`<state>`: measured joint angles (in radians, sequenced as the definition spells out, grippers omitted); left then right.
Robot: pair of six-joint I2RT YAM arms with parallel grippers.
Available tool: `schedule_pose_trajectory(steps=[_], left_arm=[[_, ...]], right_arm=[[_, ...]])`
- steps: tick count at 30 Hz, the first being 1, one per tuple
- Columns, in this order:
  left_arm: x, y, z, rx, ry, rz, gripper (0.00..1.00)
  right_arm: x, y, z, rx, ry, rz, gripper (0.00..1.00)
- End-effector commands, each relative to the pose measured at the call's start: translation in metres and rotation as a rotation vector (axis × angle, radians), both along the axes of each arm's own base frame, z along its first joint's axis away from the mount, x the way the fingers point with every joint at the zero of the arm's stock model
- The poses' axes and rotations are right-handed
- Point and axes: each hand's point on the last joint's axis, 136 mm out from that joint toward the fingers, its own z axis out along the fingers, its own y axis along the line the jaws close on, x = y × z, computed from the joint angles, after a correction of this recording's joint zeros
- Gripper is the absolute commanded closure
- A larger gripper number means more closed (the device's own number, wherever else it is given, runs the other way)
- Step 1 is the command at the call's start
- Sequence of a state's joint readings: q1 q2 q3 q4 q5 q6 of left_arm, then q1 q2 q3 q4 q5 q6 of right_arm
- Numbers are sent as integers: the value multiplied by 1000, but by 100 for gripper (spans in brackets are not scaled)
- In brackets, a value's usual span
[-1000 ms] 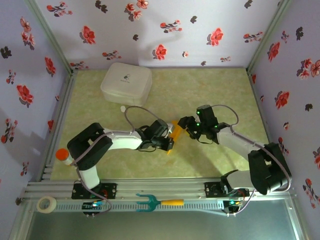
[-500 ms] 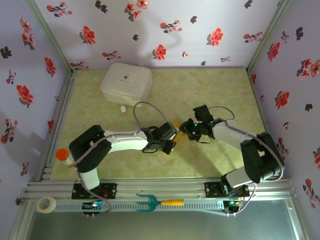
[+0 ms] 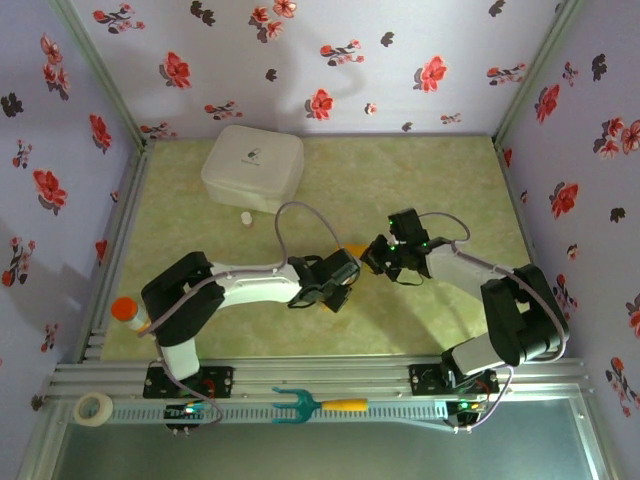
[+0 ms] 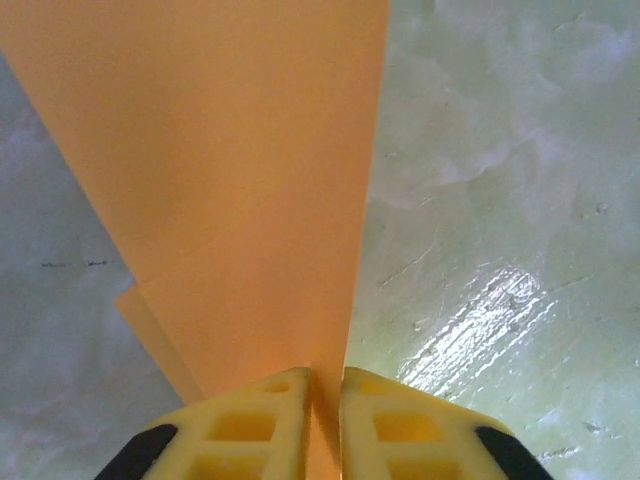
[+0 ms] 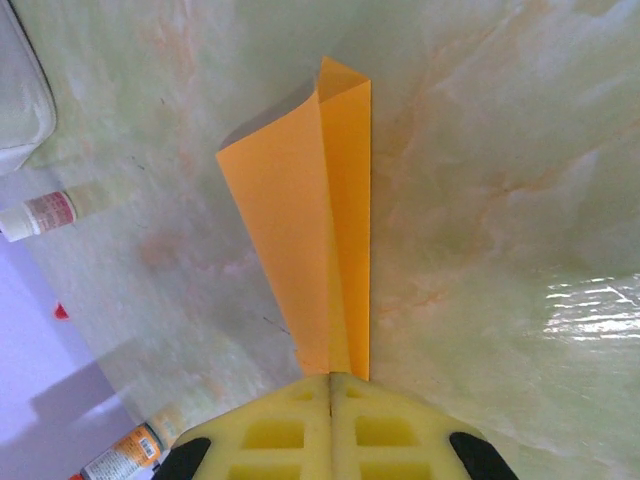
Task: Fold a paper plane with a square sheet of paper (pick it up from the middle)
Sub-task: Fold the wing for the fifth time at the center of the table.
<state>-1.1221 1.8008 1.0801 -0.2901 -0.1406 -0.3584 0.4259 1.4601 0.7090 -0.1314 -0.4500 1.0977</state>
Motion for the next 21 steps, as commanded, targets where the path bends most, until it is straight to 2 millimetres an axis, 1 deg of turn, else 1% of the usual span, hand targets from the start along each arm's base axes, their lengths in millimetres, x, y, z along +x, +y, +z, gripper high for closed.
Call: schedule_pose_trajectory(steps=[1, 8, 21], left_arm=[[3, 5, -2, 73, -47, -13, 83], [3, 9, -7, 127, -80, -6, 79], [6, 13, -7, 164, -120, 14, 78]], right_arm=[[0, 2, 2, 45, 2, -15, 99], [2, 1, 3, 70, -3, -29, 100], [3, 0, 6, 87, -12, -43, 100]])
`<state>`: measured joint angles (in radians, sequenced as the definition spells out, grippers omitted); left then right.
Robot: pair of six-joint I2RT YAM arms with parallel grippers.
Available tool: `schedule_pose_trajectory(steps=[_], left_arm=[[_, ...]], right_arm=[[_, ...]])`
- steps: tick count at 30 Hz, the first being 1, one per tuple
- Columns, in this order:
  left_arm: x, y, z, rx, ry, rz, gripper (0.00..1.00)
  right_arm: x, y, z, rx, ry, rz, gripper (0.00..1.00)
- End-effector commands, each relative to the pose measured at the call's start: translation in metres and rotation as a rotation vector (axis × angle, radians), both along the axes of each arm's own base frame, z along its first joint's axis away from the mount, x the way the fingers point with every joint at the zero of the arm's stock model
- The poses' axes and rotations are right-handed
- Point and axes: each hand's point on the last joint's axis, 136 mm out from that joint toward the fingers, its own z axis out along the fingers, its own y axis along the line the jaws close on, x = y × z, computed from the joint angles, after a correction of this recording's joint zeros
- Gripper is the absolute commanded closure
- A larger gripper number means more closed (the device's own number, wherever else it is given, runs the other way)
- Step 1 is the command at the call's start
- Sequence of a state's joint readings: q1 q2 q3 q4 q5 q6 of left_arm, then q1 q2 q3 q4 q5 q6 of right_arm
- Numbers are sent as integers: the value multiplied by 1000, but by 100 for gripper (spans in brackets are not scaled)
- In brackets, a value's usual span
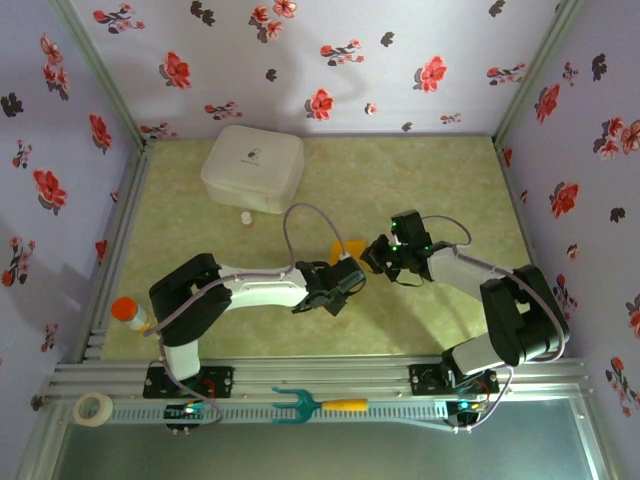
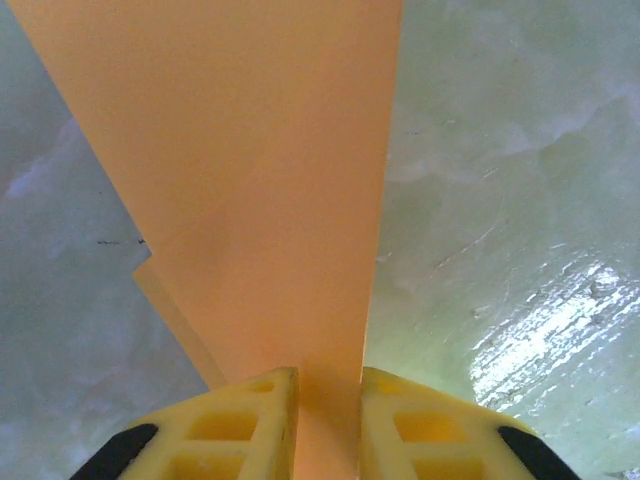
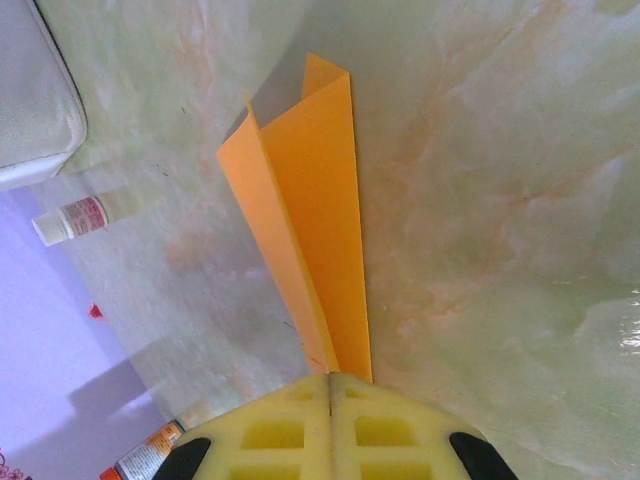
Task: Fold a paper plane with a square sheet of paper (pick it up from the middle)
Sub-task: Fold the wing for the fifth time at the center of the table.
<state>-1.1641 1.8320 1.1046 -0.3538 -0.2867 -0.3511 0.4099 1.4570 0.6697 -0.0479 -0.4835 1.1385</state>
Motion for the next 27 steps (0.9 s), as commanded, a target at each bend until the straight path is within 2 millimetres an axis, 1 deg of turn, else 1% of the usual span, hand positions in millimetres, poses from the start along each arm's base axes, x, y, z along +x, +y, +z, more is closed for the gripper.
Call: schedule_pose_trajectory(steps=[1, 11, 15, 19, 23, 27], left_arm=[[2, 2, -1, 41, -27, -2, 78], [3, -3, 4, 10, -33, 3, 90], [2, -3, 3, 6, -28, 8, 92], [1, -4, 2, -4, -17, 20, 90], [1, -8, 4, -28, -11, 26, 85], [2, -10, 5, -34, -12, 32, 85]], right_arm=[[0, 0, 6, 34, -5, -16, 100], [-1, -1, 4, 34, -1, -15, 100], [-3, -1, 3, 28, 3, -12, 100], [-2, -2, 2, 26, 1, -12, 100], [-2, -1, 3, 29, 1, -10, 100], [-2, -1, 3, 31, 1, -9, 100]])
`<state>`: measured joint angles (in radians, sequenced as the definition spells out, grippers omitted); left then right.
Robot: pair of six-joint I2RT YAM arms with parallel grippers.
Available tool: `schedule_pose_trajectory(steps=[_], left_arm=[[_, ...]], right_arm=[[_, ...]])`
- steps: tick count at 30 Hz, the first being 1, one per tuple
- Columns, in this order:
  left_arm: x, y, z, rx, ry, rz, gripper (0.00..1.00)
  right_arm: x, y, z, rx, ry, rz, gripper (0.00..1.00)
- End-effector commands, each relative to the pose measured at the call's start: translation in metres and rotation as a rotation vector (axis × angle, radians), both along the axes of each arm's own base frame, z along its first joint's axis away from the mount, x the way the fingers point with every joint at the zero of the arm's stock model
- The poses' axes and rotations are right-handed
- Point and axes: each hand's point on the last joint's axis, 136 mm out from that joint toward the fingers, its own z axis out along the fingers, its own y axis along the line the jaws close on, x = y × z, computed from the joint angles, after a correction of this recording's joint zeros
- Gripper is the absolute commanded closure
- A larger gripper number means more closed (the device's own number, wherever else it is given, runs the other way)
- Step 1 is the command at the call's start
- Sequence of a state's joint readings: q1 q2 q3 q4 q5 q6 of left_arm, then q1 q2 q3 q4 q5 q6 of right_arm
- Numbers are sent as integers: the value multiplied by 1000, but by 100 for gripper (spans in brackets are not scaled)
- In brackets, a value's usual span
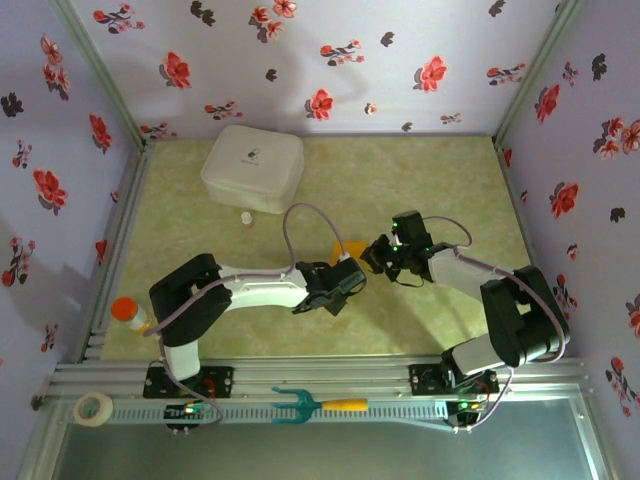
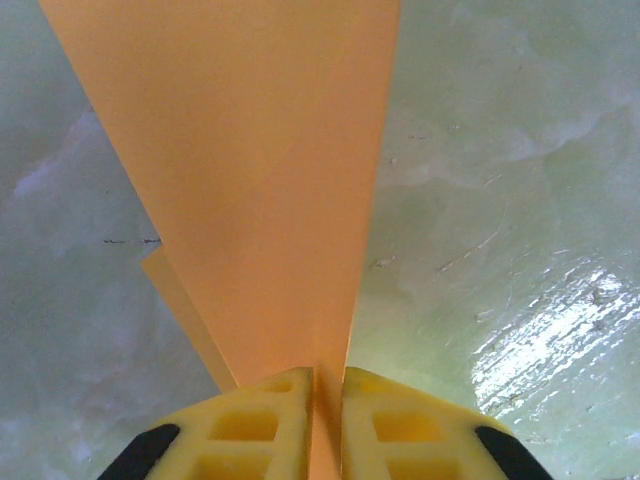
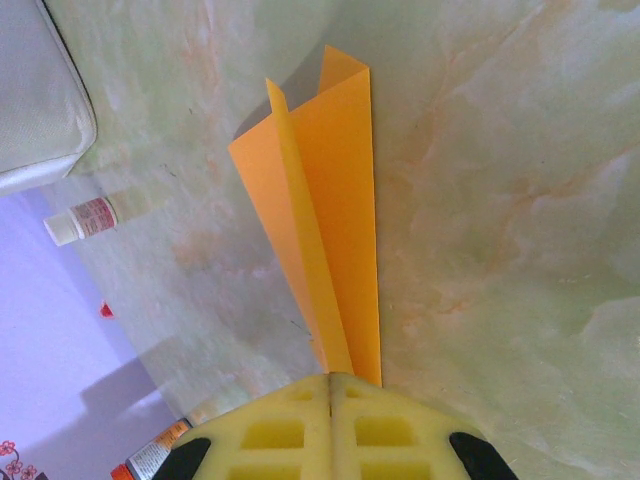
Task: Fold a paper plane with a square sheet of paper (pick it up from the middle)
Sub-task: Fold the wing for the fifth time at the center of the table.
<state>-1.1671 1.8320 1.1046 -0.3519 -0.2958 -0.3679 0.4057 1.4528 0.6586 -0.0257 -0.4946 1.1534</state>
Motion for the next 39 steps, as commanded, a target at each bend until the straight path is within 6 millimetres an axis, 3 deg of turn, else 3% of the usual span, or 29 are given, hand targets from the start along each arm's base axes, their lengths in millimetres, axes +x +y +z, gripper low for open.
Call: schedule_pose_trajectory(steps=[1, 11, 15, 21, 24, 30, 39], left_arm=[[1, -9, 4, -29, -6, 17, 84], [4, -8, 3, -33, -4, 41, 95], [4, -8, 2, -78, 32, 62, 99], [4, -7, -1, -172, 111, 92, 99], [4, -6, -4, -205, 145, 98, 99], [4, -9, -8, -269, 215, 107, 98], [-1, -14, -8, -446, 341, 100, 98]], right_arm=[[-2, -1, 2, 12, 2, -1, 100], [-3, -2, 0, 7, 7, 0, 100], [-4, -5, -1, -15, 0, -2, 90], [-5, -29, 2, -119, -30, -36, 67], [-4, -37, 8, -144, -62, -49, 62], [-2, -44, 11, -163, -101, -74, 59], [2, -36, 16, -121, -203, -32, 60]])
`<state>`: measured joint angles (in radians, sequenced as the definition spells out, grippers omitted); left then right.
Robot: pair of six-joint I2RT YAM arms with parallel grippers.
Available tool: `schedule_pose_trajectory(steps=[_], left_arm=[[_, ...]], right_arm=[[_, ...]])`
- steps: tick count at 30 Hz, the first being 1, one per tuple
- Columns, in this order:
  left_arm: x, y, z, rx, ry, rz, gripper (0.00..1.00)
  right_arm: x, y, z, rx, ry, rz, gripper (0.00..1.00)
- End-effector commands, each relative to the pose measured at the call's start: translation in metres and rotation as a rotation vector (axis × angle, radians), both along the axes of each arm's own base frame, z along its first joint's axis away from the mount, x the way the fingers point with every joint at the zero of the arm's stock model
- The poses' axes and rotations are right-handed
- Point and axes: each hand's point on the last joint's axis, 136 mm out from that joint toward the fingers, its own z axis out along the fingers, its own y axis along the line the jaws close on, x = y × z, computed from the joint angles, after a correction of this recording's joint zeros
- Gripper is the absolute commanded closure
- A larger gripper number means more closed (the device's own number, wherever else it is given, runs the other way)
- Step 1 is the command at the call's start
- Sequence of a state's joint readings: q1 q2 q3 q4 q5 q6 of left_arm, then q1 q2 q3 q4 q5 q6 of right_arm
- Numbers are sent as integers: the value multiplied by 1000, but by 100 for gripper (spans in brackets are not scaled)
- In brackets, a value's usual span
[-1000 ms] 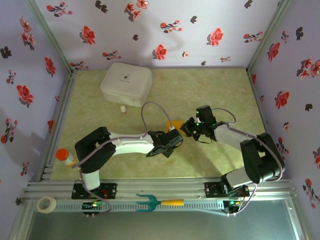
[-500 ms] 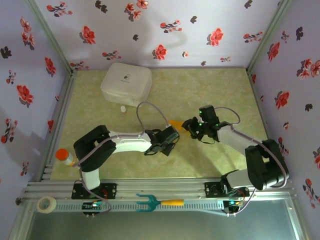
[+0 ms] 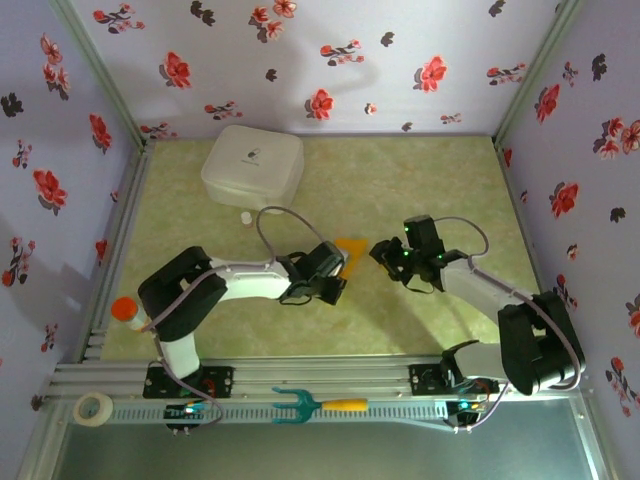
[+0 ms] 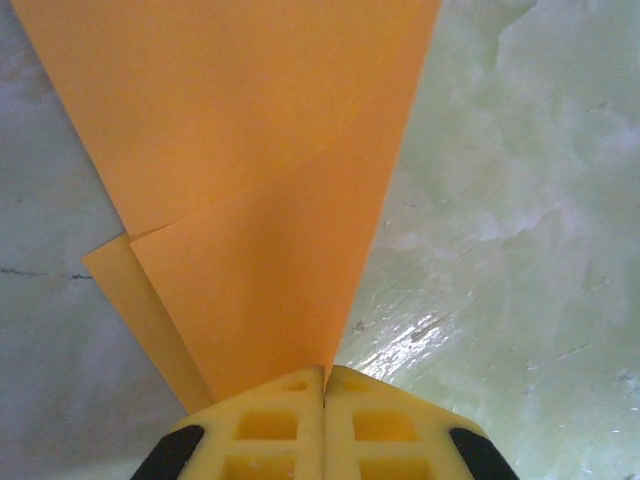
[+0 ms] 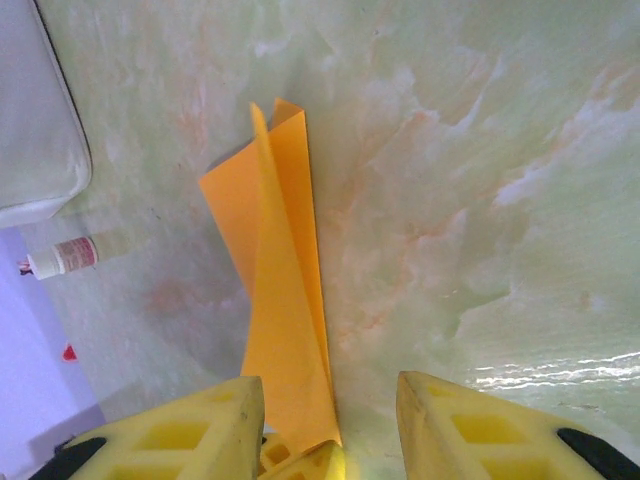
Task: Fold a paper plane with a square sheet of paper (pick it up from the middle)
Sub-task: Fold the wing for the fifth time at the center of the table.
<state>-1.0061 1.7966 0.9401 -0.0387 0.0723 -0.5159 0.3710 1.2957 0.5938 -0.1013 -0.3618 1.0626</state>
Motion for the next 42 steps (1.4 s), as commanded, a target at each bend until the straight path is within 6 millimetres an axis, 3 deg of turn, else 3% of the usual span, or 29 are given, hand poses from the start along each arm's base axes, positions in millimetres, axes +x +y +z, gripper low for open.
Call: schedule_pose_trajectory(steps=[1, 7, 11, 20, 30, 42], left_arm=[[-13, -6, 3, -130, 99, -20, 98], [-15, -13, 6, -293, 195, -29, 100], [-17, -15, 4, -323, 226, -37, 100], [-14, -14, 2, -399, 304, -6, 100], [-13, -10, -4, -426, 352, 34, 100], [-11, -8, -5, -480, 408, 75, 100]], right_arm=[[6, 2, 11, -5, -117, 47, 61], [4, 16, 16, 19, -214, 148, 66], [1, 38, 22, 93, -265, 229, 72], [-4, 73, 11, 174, -241, 335, 86], [-3, 66, -11, 129, -198, 301, 90], [3, 60, -10, 205, -193, 255, 90]])
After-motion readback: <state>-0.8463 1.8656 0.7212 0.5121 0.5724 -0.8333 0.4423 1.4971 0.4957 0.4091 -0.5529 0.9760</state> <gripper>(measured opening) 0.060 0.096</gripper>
